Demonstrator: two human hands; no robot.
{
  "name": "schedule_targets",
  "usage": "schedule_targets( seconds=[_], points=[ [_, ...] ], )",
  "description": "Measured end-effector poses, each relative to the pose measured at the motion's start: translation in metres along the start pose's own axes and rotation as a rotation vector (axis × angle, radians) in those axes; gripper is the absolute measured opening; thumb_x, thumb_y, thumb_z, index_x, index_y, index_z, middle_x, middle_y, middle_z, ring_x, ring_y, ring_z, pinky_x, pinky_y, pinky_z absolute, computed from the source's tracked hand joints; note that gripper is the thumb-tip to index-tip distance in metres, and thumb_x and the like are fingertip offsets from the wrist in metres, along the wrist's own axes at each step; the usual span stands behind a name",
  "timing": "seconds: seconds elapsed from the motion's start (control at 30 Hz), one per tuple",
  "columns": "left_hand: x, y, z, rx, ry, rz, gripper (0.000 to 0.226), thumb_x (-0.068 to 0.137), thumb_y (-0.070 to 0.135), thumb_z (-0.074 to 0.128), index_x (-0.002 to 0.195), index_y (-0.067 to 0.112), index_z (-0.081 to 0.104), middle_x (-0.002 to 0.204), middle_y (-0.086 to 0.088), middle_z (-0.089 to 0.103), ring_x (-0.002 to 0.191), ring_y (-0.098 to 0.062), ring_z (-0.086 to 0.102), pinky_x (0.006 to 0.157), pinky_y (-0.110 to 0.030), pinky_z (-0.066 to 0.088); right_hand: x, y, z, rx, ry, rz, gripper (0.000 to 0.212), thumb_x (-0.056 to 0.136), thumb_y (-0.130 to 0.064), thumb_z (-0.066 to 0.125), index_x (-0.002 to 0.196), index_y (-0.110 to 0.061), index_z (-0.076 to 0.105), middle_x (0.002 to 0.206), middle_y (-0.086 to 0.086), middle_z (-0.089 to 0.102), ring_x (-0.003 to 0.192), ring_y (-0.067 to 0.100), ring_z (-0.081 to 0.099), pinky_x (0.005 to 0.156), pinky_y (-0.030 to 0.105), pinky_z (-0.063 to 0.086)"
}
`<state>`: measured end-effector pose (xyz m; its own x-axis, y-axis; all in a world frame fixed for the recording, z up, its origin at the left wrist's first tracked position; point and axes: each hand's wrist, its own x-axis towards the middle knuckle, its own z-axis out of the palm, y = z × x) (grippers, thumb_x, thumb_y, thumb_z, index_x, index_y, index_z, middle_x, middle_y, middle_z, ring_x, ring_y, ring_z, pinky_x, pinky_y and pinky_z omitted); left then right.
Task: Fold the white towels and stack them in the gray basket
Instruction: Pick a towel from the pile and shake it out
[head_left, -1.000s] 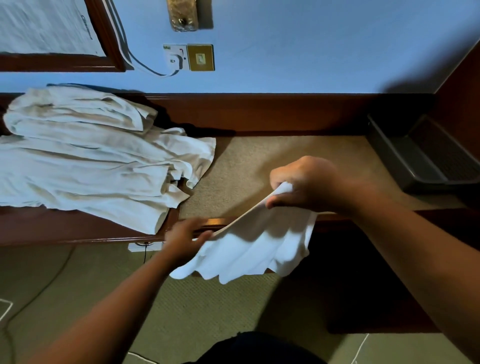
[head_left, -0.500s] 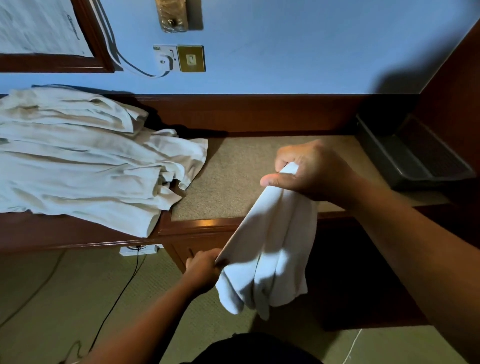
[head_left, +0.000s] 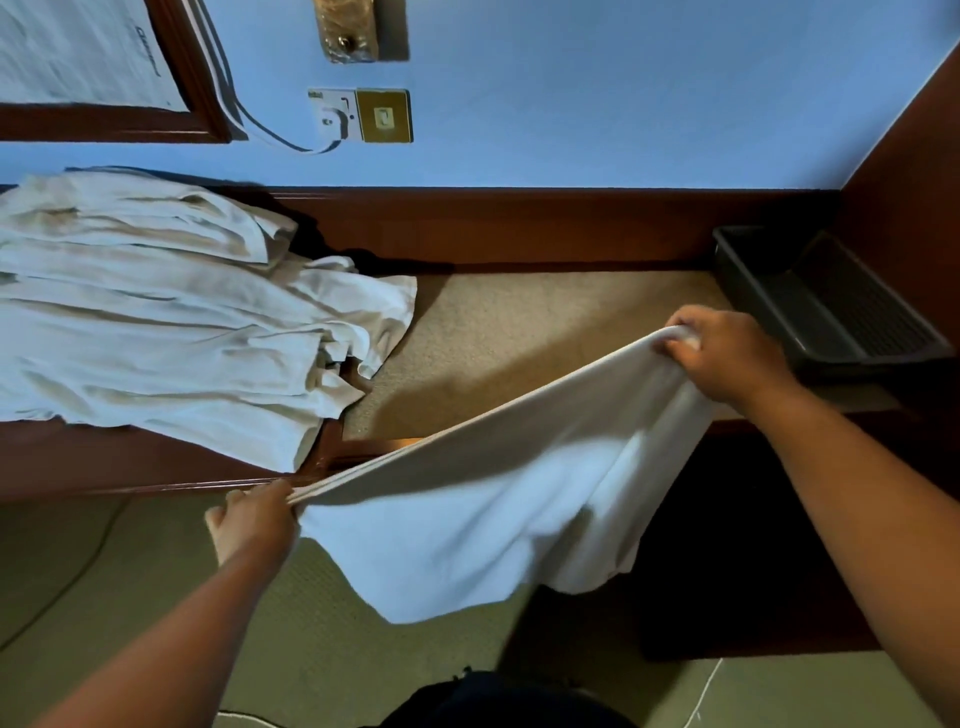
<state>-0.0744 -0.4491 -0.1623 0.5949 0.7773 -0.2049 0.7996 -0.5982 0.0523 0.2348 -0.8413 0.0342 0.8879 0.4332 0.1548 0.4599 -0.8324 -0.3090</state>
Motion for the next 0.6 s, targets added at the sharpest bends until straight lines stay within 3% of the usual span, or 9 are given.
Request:
schedule_targets(
  seconds=[0.2,0.33,0.4,0.43,0.47,0.53,0.57,0.6],
  points=[
    [0.016,-0.018,-0.025,-0.133,0.14,-0.08,0.019,0.09,0.018,0.052,0.085,0.032,0.064,0.087,0.0,0.064,0.09,-0.026,0.05,0.084,-0.042,0.033,-0.014,0.058,0.054,0.258,0.151,0.467,0.019,0.092,-0.027,0.068,0.101,-0.011,0.069,0.098,0.018,0.068,0.093,0.037,0.062,0.074,0.032,0.039],
    [0.012,0.0,-0.037,-0.446,0.191,-0.06,0.019,0.089,0.012,0.055,0.09,0.026,0.069,0.094,-0.006,0.063,0.081,-0.031,0.059,0.074,-0.041,0.049,-0.032,0.077,0.085,0.661,0.234,0.9,0.035,0.089,-0.029,0.073,0.109,-0.001,0.069,0.082,0.009,0.064,0.082,0.029,0.062,0.071,0.031,0.044],
    [0.002,0.018,-0.04,-0.692,0.212,-0.19,0.017,0.092,0.013,0.054,0.093,0.021,0.069,0.096,-0.01,0.066,0.08,-0.032,0.062,0.073,-0.044,0.055,-0.043,0.083,0.1,0.9,0.14,1.123,0.05,0.092,-0.038,0.067,0.127,-0.003,0.061,0.088,0.01,0.062,0.075,0.025,0.057,0.061,0.033,0.051],
    [-0.003,0.03,-0.041,-0.846,0.203,-0.3,0.016,0.094,0.013,0.052,0.094,0.018,0.067,0.096,-0.011,0.068,0.078,-0.032,0.066,0.072,-0.045,0.058,-0.049,0.078,0.1,0.986,0.057,1.178,0.055,0.096,-0.041,0.06,0.136,-0.004,0.055,0.103,0.016,0.063,0.082,0.029,0.06,0.062,0.039,0.054],
    [-0.006,0.044,-0.041,-1.092,0.187,-0.429,0.017,0.097,0.011,0.049,0.1,0.016,0.065,0.096,-0.012,0.069,0.077,-0.031,0.069,0.07,-0.045,0.06,-0.052,0.078,0.107,1.072,-0.011,1.183,0.055,0.101,-0.041,0.052,0.143,-0.006,0.047,0.125,0.02,0.06,0.1,0.035,0.061,0.074,0.051,0.055],
    [-0.015,0.073,-0.047,-1.639,0.084,-0.636,0.03,0.1,0.001,0.04,0.118,0.016,0.058,0.102,-0.012,0.068,0.082,-0.032,0.072,0.07,-0.043,0.061,-0.059,0.066,0.11,1.277,0.044,1.284,0.055,0.104,-0.038,0.045,0.152,-0.013,0.033,0.154,0.015,0.039,0.137,0.043,0.04,0.103,0.07,0.034],
    [-0.019,0.085,-0.052,-1.83,0.033,-0.663,0.035,0.1,-0.003,0.036,0.124,0.016,0.054,0.104,-0.012,0.065,0.087,-0.032,0.07,0.073,-0.043,0.06,-0.063,0.053,0.105,1.346,0.073,1.338,0.057,0.105,-0.036,0.045,0.155,-0.015,0.027,0.16,0.012,0.03,0.145,0.042,0.028,0.109,0.071,0.027],
    [-0.02,0.093,-0.051,-1.915,0.034,-0.653,0.036,0.101,-0.004,0.034,0.125,0.016,0.052,0.105,-0.011,0.063,0.093,-0.032,0.067,0.076,-0.044,0.059,-0.067,0.048,0.104,1.42,0.137,1.357,0.057,0.106,-0.031,0.045,0.156,-0.014,0.024,0.162,0.013,0.026,0.147,0.041,0.023,0.109,0.066,0.033]
  ],
)
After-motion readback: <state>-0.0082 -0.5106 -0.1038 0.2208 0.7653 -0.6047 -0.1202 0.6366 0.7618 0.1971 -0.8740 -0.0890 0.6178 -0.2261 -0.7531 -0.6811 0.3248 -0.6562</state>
